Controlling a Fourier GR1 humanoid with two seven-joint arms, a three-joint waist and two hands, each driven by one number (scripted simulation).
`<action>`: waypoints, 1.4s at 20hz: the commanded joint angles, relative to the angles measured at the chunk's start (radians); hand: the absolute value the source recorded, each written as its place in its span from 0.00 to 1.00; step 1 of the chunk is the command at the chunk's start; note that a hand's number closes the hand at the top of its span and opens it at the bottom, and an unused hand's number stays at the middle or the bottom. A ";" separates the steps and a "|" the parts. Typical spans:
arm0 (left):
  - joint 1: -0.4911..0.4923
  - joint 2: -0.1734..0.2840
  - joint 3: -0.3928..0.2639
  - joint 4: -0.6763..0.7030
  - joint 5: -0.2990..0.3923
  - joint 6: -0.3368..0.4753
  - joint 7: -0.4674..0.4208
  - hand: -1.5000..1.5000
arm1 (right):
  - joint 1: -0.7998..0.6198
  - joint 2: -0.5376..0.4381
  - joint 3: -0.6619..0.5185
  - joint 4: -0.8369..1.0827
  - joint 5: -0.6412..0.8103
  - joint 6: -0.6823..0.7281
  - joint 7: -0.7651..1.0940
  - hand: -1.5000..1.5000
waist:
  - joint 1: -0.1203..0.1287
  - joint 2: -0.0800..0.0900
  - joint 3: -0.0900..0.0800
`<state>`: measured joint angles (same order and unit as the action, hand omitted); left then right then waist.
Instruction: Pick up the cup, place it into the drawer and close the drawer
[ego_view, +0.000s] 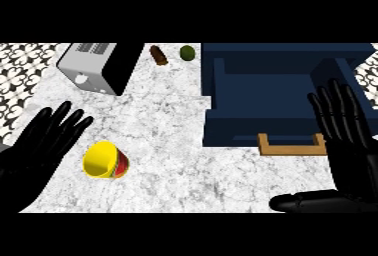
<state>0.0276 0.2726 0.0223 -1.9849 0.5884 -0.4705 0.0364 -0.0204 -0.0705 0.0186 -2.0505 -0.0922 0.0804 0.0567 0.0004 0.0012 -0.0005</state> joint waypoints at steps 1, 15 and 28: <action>-0.032 0.011 0.039 0.046 0.084 -0.049 0.032 0.00 | -0.095 0.010 -0.001 0.035 0.016 -0.031 0.054 0.00 | 0.001 -0.001 0.000; 0.045 -0.031 0.087 0.062 0.010 -0.139 0.041 0.00 | -0.042 0.007 -0.037 0.039 -0.031 0.020 0.006 0.00 | 0.002 -0.001 0.001; 0.103 -0.045 0.146 0.167 -0.069 -0.222 -0.006 0.00 | -0.050 0.026 -0.008 -0.008 0.024 -0.012 0.034 0.00 | 0.003 -0.002 0.000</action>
<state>0.0708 0.2158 0.1396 -1.8113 0.5244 -0.6518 0.0432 -0.0692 -0.0629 -0.0094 -2.0548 -0.0958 0.0859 0.1002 0.0011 -0.0003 0.0000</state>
